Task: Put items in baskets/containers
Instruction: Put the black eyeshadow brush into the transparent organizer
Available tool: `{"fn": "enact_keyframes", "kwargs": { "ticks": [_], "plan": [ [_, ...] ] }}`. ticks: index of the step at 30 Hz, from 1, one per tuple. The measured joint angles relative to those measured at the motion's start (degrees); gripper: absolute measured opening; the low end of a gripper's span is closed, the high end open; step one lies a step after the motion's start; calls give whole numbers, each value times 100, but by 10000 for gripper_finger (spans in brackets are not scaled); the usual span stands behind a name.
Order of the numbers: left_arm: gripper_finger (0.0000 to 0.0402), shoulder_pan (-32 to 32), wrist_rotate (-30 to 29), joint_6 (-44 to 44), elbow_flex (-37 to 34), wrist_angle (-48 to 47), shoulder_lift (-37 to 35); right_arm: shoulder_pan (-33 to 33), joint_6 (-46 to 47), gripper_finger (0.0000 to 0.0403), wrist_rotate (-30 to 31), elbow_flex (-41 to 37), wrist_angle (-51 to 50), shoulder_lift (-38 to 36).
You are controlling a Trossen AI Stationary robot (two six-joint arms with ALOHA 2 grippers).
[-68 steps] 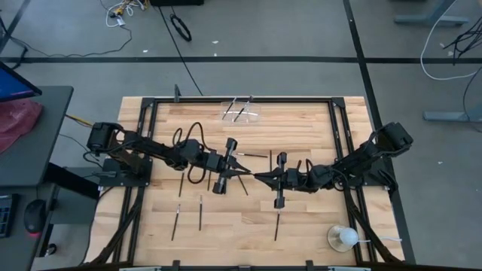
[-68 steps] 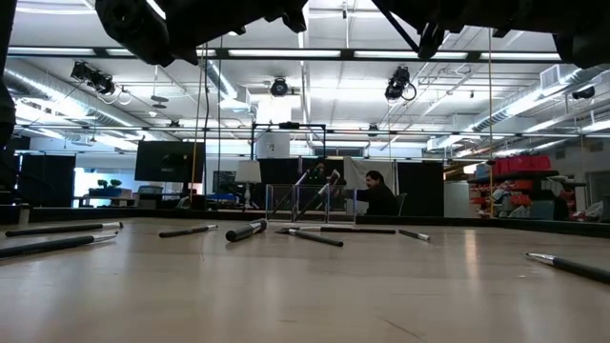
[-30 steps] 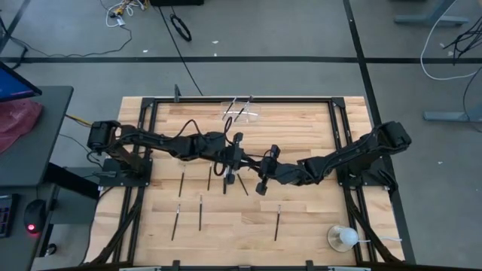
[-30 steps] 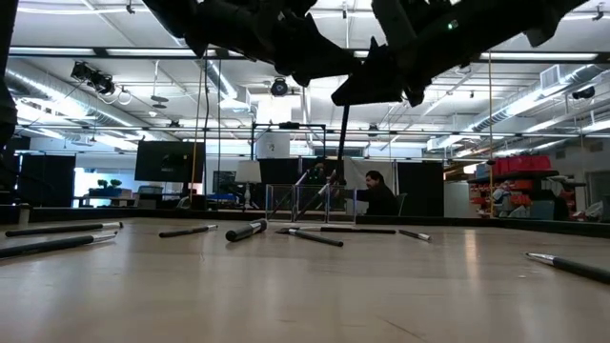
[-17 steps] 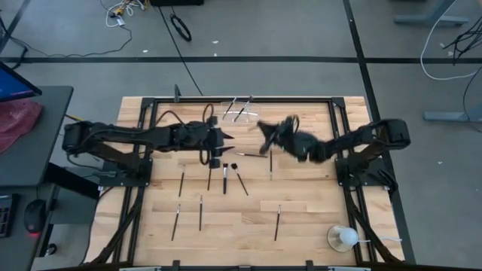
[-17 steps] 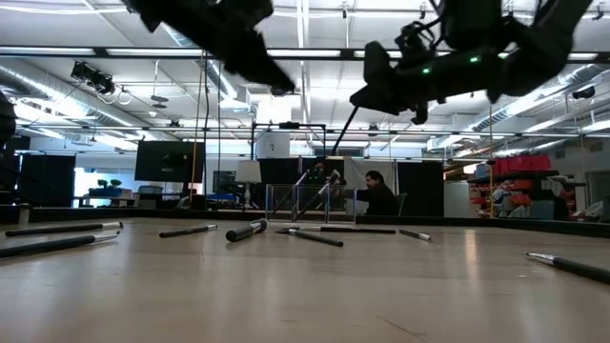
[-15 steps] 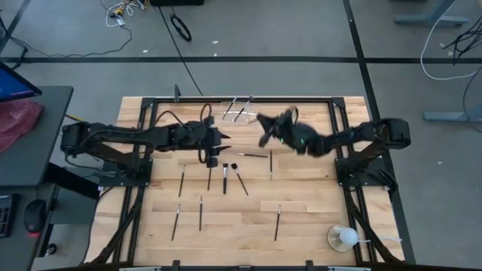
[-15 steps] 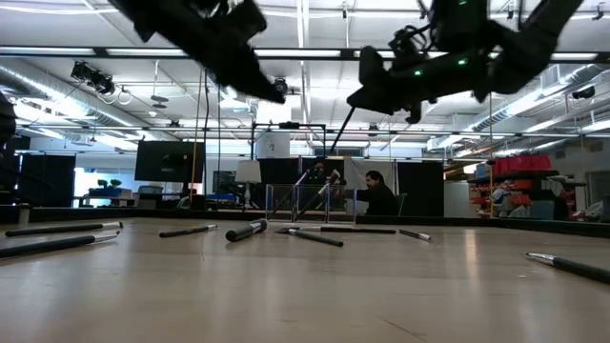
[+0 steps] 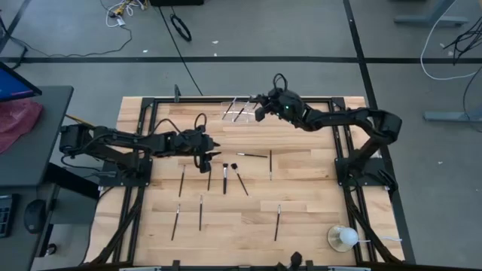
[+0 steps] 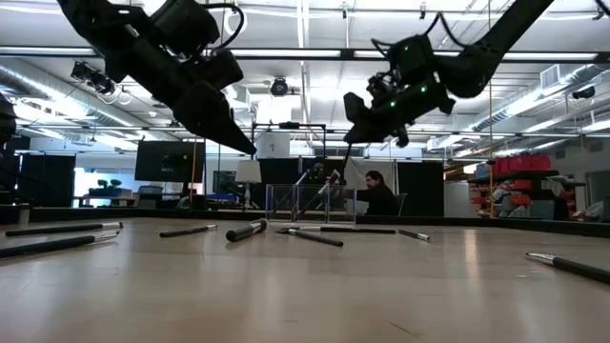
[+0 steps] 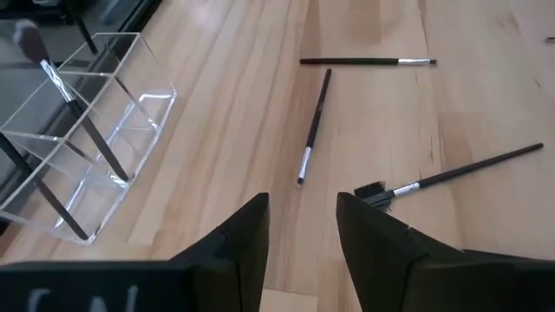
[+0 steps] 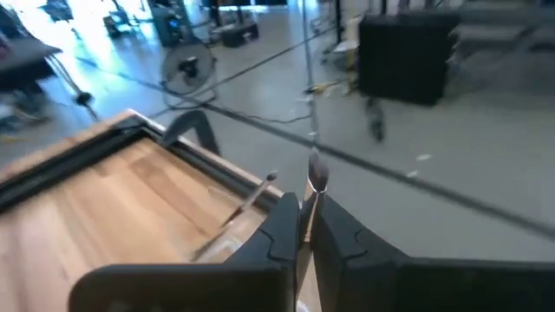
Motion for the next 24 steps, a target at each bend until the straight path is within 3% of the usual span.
{"fn": "enact_keyframes", "kwargs": {
  "ticks": [3, 9, 14, 24],
  "plan": [
    [142, 0, -9, 0, -27, 61, 0, -87, 340, 14, -448, 0, 253, 299],
    [142, 0, -13, 4, -27, 103, 0, -195, 684, 16, -564, 0, 276, 683],
    [142, 0, -13, 4, -27, 126, 0, -301, 758, 28, -997, 0, 263, 744],
    [142, -2, -13, 2, -27, 141, 0, -574, 1001, 125, -1339, 0, 19, 742]
  ]
}}
